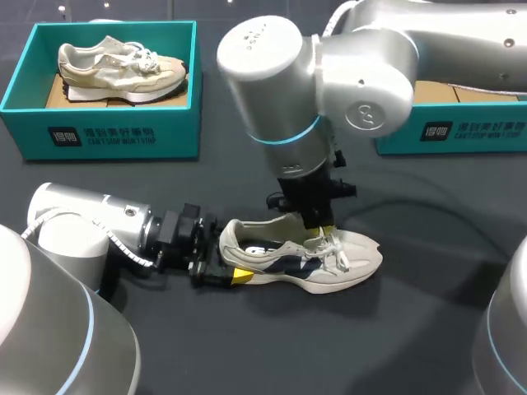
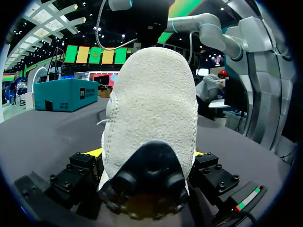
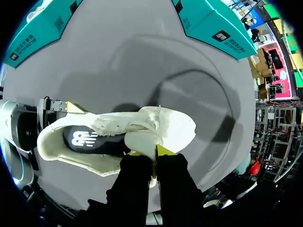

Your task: Take the shoe out of the shoebox, open the shoe tongue, remove and reinsert the insole, then place the shoe into the shoebox

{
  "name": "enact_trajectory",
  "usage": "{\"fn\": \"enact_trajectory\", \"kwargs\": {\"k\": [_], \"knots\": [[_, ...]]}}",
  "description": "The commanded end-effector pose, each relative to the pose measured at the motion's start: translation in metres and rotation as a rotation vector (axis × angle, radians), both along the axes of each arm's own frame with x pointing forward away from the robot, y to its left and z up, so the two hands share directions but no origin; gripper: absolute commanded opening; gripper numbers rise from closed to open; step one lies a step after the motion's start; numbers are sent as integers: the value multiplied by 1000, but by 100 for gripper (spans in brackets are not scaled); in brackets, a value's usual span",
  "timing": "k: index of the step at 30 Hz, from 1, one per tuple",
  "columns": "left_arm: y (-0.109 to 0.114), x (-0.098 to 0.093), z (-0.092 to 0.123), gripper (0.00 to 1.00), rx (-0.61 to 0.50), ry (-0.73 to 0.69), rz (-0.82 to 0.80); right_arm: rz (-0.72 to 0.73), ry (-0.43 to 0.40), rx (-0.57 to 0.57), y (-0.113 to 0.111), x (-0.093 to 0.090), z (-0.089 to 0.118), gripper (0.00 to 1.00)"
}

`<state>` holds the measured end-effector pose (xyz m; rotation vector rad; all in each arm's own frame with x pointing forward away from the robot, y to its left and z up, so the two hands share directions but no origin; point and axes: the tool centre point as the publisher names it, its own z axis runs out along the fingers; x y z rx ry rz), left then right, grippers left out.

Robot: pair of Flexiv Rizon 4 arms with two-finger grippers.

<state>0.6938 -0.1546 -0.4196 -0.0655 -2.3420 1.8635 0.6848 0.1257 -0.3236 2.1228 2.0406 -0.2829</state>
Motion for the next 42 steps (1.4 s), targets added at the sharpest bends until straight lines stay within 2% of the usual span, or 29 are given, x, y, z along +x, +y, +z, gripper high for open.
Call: {"fn": "enact_trajectory", "kwargs": {"k": [1,14,15,20,22,32,42], "knots": [[0,-1,-1,0,3,0,1,103,18,279,-31,-2,5,0],[0,-1,-1,0,3,0,1,103,18,279,-31,-2,5,0],[0,-1,-1,0,3,0,1,105,14,325,-35,-1,5,0],[0,-1,-1,0,3,0,1,110,19,364,-49,-7,10,0],[0,-1,-1,0,3,0,1,143,0,438,-54,-10,9,0],[0,-1,-1,0,3,0,1,158,37,518,-71,-11,-8,0],[0,-1,-1,0,3,0,1,154,31,588,-81,-9,-26,0]]}}
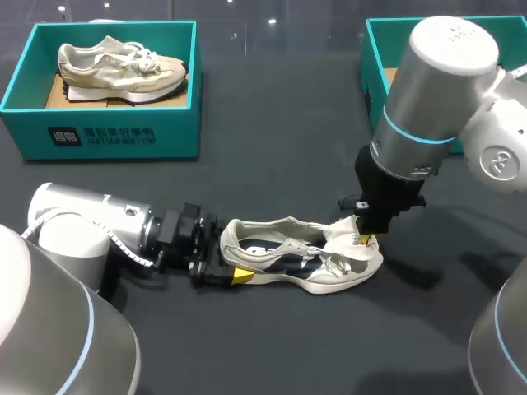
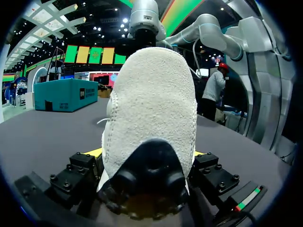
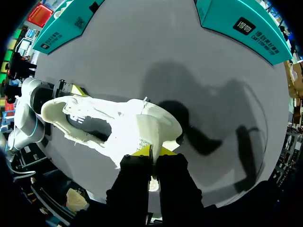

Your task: Take the shoe out of the shoebox, open the shoe tongue, remove and reinsert the insole, then place the shoe into the shoebox

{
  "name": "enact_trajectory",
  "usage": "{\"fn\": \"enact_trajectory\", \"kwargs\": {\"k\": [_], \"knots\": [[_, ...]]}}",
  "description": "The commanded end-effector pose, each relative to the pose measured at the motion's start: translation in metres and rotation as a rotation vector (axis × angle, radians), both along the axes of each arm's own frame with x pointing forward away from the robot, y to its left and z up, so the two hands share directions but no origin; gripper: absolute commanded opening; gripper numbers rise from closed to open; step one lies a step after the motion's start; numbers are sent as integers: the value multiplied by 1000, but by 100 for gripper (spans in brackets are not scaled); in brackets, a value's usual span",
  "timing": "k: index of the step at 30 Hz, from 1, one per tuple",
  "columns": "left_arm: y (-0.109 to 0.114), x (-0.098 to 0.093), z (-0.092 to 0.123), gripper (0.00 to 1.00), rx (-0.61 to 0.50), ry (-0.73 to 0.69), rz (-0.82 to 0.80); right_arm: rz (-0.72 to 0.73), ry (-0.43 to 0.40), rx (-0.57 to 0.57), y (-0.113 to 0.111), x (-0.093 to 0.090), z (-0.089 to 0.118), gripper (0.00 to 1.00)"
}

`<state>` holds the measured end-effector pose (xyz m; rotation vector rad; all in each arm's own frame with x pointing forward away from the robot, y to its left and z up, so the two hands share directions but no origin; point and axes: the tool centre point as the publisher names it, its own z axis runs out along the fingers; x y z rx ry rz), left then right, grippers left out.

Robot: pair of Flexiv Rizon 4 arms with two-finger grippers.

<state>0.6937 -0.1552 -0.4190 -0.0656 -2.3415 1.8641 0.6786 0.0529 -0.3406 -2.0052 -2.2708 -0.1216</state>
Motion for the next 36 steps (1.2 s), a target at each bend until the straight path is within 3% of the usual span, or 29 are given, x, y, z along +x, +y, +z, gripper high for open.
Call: {"fn": "enact_trajectory", "kwargs": {"k": [1,3,4,6,7,8,9,18,23,36], "knots": [[1,0,-1,0,3,0,1,-8,19,190,-9,-3,-10,0],[1,0,-1,0,3,0,1,-12,21,194,-10,-3,-11,0],[1,0,-1,0,3,0,1,-15,22,193,-10,-4,-11,13],[1,0,-1,0,3,0,1,-20,20,183,-11,-5,-8,48],[1,0,-1,0,3,0,1,-23,19,179,-11,-5,-7,75],[1,0,-1,0,3,0,1,-27,16,176,-12,-6,-5,93],[1,0,-1,0,3,0,1,-31,15,171,-13,-6,-4,100],[1,0,-1,0,3,0,1,-67,-12,83,-25,-11,23,100],[1,0,-1,0,3,0,1,-62,-54,8,-29,-13,52,100],[1,0,-1,0,3,0,1,39,-78,-326,4,-3,121,100]]}}
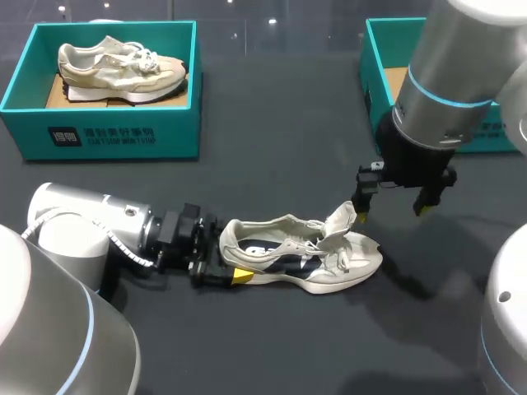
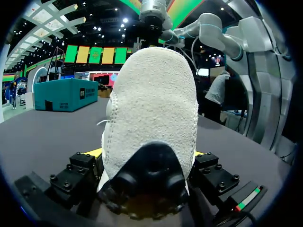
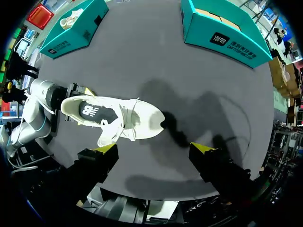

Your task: Take the shoe out of the shoebox, open the shoe tongue, remove and reinsert the insole, then place the shoe into the shoebox

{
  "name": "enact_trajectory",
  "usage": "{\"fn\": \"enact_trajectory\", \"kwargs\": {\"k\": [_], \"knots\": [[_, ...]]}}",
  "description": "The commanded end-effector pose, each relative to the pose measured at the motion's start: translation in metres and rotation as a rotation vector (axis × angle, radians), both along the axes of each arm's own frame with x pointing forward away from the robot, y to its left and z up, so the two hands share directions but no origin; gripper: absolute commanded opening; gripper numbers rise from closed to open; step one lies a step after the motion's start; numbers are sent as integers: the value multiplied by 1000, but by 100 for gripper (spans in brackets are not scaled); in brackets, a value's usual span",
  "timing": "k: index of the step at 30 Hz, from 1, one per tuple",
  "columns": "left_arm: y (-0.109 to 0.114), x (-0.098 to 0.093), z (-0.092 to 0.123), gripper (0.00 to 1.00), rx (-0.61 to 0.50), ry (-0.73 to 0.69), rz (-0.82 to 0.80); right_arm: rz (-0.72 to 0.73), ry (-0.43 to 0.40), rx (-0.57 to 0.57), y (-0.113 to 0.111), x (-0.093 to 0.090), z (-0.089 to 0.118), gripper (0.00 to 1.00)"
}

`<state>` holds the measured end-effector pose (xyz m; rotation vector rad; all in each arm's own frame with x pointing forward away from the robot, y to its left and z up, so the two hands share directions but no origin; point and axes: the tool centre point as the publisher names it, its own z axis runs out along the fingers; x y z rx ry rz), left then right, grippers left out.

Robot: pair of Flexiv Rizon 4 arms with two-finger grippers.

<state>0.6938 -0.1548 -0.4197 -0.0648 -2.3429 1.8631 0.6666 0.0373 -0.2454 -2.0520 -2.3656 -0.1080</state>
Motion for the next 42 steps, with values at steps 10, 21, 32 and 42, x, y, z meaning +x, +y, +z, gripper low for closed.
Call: {"fn": "enact_trajectory", "kwargs": {"k": [10,21,32,42], "knots": [[0,0,-1,0,2,0,0,233,-45,-423,79,20,55,100],[0,0,-1,0,2,0,0,554,-80,-437,131,9,54,96],[0,0,-1,0,2,0,0,864,-72,-303,141,4,39,0],[0,0,-1,0,2,0,0,864,-72,-303,141,4,39,0]]}}
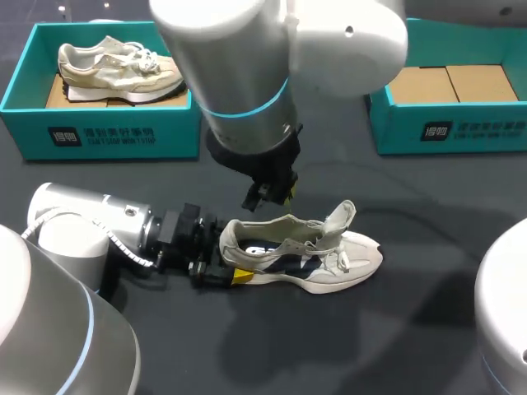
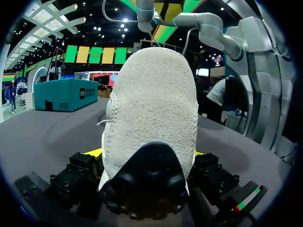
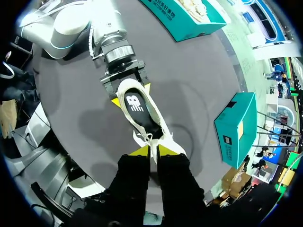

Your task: Take the shoe out of the shoebox, open the shoe tongue, remove and reinsert the insole, then place the shoe into the shoebox

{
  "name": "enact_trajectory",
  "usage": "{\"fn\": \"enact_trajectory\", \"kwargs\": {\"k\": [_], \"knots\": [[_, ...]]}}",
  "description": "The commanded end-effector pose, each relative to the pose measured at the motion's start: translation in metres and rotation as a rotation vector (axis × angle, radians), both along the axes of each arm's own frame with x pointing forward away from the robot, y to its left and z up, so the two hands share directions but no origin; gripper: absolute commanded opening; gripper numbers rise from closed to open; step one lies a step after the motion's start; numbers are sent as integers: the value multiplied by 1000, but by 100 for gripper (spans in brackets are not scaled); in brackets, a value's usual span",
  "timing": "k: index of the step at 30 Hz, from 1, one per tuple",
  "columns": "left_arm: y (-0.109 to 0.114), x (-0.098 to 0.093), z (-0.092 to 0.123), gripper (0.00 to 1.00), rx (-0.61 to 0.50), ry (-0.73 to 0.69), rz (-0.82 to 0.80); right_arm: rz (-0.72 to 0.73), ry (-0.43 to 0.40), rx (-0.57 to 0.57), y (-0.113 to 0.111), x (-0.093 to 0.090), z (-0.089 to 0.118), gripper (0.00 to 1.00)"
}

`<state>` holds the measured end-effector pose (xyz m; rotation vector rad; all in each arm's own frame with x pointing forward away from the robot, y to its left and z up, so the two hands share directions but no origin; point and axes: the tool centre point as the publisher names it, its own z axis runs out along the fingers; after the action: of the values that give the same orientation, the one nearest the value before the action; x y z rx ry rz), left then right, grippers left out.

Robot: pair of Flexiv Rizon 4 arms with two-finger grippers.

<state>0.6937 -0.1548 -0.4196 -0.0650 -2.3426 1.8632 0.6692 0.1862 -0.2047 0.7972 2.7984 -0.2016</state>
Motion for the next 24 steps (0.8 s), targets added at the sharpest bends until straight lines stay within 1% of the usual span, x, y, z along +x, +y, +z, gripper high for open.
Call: {"fn": "enact_trajectory", "kwargs": {"k": [1,4,6,8,10,12,24], "knots": [[0,0,-1,0,2,0,0,2,10,25,-8,1,-1,0],[0,0,-1,0,2,0,0,2,10,25,-8,1,-1,0],[0,0,-1,0,2,0,0,114,11,-12,-2,2,-9,0],[0,0,-1,0,2,0,0,183,6,-26,3,2,-15,0],[0,0,-1,0,2,0,0,288,15,-26,9,2,-23,0],[0,0,-1,0,2,0,0,415,58,-54,16,1,-35,0],[0,0,-1,0,2,0,0,415,58,-54,16,1,-35,0]]}}
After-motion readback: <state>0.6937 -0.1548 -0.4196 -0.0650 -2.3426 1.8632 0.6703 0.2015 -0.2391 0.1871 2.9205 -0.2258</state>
